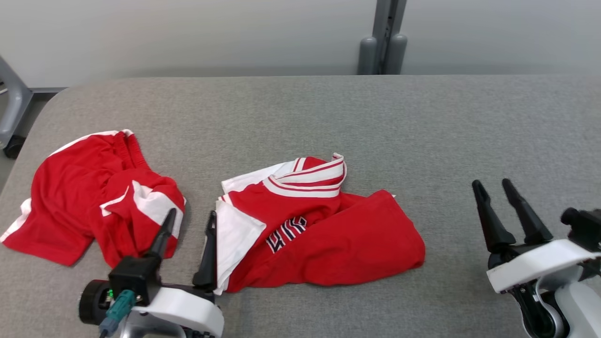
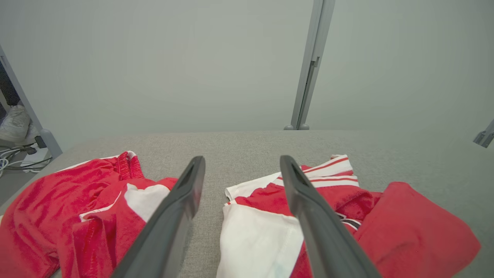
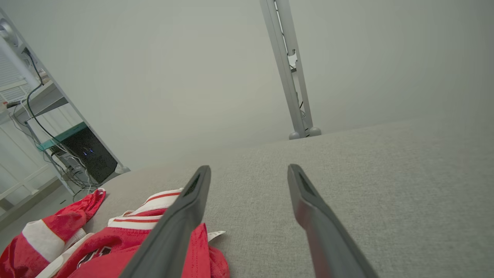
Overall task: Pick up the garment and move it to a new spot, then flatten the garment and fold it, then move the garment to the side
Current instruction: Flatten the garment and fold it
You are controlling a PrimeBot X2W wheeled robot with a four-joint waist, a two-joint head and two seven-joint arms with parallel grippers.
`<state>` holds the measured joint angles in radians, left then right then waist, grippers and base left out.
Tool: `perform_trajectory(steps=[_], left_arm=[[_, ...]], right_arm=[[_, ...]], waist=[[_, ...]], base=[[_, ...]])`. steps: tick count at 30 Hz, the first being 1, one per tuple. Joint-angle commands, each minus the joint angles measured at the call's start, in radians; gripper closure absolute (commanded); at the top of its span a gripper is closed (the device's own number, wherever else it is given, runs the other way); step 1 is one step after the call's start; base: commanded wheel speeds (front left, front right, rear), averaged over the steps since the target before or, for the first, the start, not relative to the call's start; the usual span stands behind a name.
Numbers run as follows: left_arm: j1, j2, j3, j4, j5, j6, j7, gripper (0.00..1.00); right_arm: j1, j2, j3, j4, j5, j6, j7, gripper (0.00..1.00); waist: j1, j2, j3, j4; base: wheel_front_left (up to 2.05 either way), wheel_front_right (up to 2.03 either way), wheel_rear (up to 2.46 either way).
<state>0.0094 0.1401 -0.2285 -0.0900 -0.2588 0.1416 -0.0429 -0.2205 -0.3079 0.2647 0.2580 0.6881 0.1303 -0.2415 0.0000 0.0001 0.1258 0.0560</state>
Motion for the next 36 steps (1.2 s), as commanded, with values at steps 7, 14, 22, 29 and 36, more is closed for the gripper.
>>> perform_trajectory(steps=[7,14,22,29,36], left_arm=[[-0.028,-0.013,-0.03,0.03,-0.014,-0.008,0.026,0.0],[-0.042,-0.024,-0.048,0.05,-0.025,-0.014,0.019,0.0],[-0.039,-0.034,-0.057,0.079,-0.039,-0.012,-0.001,0.0],[-0.031,-0.029,-0.056,0.091,-0.045,-0.008,-0.008,0.0],[-0.025,-0.021,-0.051,0.097,-0.053,-0.002,-0.01,0.0]], right_arm=[[-0.16,-0.055,0.153,0.183,0.21,0.001,0.136,0.0],[-0.278,-0.099,0.292,0.277,0.375,0.001,0.364,0.0],[-0.363,-0.115,0.372,0.365,0.457,0.001,0.595,0.0],[-0.38,-0.116,0.377,0.367,0.501,0.001,0.643,0.63],[-0.356,-0.12,0.383,0.34,0.521,0.001,0.601,1.0]], waist=[[0.0,-0.0001,0.006,0.079],[0.0,-0.0001,0.017,0.151],[0.0,-0.0001,0.016,0.196],[0.0,-0.0001,0.002,0.207],[0.0,-0.0001,-0.017,0.186]], base=[[0.0,0.0,0.0],[0.0,0.0,0.0],[0.0,0.0,0.0],[0.0,0.0,0.0],[0.0,0.0,0.0]])
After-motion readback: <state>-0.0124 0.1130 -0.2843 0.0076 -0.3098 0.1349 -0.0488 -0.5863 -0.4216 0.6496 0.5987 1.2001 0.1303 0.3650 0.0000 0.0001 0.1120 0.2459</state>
